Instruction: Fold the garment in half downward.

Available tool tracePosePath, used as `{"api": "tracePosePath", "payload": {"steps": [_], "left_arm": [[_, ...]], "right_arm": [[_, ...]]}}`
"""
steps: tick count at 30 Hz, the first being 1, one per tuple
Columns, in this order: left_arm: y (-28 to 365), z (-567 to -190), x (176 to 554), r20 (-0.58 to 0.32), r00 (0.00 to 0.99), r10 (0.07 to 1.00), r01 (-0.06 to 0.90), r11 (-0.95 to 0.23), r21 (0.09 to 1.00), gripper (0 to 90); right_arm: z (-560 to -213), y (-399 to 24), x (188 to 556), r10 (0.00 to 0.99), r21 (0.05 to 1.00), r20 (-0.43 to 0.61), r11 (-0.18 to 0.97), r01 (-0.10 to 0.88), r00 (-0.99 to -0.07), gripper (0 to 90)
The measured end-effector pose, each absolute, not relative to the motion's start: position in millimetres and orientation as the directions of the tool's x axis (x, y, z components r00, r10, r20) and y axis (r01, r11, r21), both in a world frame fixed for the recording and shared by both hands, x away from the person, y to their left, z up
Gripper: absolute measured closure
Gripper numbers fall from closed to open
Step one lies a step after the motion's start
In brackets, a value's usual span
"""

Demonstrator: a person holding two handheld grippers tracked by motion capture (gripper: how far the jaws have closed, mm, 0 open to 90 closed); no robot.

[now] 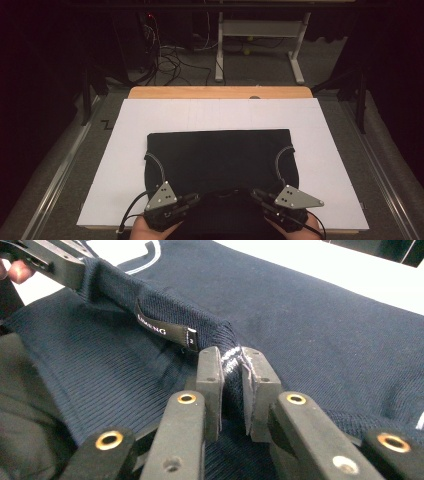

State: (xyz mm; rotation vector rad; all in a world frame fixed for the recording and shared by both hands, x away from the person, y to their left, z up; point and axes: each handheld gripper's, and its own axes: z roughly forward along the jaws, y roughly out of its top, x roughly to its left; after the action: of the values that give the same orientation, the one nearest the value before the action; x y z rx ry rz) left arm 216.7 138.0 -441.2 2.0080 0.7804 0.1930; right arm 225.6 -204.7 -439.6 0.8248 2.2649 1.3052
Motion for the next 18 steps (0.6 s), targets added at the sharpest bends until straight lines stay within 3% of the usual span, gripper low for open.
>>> {"api": "tracePosePath", "payload": {"steps": [12, 18], "left_arm": [[135.1, -456.8, 198.0, -0.163, 0.802, 0.574, 0.46, -0.42, 0.782, 72.3], [136.9, -453.6, 190.4, -0.168, 0.819, 0.548, 0.434, -0.4, 0.808, 60.1]], "right_arm": [[-450.9, -209.6, 204.8, 0.641, 0.836, -0.047, 0.445, 0.321, -0.766, 80.8], [-449.9, -213.4, 197.9, 0.624, 0.849, 0.006, 0.409, 0.333, -0.782, 67.0]]}}
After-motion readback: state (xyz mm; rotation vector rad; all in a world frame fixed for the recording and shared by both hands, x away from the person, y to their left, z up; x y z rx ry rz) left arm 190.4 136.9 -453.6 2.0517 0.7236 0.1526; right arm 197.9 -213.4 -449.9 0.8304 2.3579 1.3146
